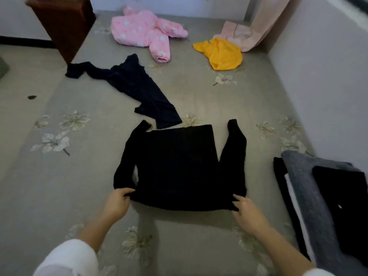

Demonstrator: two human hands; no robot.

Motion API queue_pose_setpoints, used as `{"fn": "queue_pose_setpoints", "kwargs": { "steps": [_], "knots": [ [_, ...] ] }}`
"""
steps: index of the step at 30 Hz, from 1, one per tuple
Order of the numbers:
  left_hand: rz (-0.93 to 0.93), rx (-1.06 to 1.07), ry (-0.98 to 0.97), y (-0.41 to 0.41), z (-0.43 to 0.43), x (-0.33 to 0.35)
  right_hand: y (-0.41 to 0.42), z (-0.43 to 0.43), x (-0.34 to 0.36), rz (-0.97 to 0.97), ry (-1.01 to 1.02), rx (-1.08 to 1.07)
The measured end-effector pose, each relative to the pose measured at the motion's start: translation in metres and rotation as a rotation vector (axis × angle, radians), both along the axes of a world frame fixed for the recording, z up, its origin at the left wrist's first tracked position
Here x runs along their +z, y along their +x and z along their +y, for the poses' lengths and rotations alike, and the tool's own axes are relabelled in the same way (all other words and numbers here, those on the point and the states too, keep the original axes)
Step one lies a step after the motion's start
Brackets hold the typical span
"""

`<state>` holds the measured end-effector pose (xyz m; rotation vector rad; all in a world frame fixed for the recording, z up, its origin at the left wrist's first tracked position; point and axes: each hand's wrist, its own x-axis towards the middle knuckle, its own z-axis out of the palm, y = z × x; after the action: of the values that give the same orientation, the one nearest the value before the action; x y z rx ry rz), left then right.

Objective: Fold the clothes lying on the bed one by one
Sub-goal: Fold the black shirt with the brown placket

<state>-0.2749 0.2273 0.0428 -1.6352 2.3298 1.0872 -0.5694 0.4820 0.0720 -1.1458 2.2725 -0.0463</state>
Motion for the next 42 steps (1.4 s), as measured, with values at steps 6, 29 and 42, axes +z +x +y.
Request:
{"fn": "queue_pose_setpoints", "kwargs": {
  "steps": [6,29,42],
  "knots": [
    [-0.18,-0.093,0.141,0.045,0.035,-0.047,0.044,0.036,-0.072,-0.009,0.317,0.113],
    [0.046,-0.105,0.042,0.028,0.111,-0.134,0.092,0.071,-0.15,0.018,-0.166,0.246],
    [-0.015,0.016,0.205,0.05,0.146,-0.122,0.108,0.041,-0.139,-0.314,0.139,-0.138]
  ]
}}
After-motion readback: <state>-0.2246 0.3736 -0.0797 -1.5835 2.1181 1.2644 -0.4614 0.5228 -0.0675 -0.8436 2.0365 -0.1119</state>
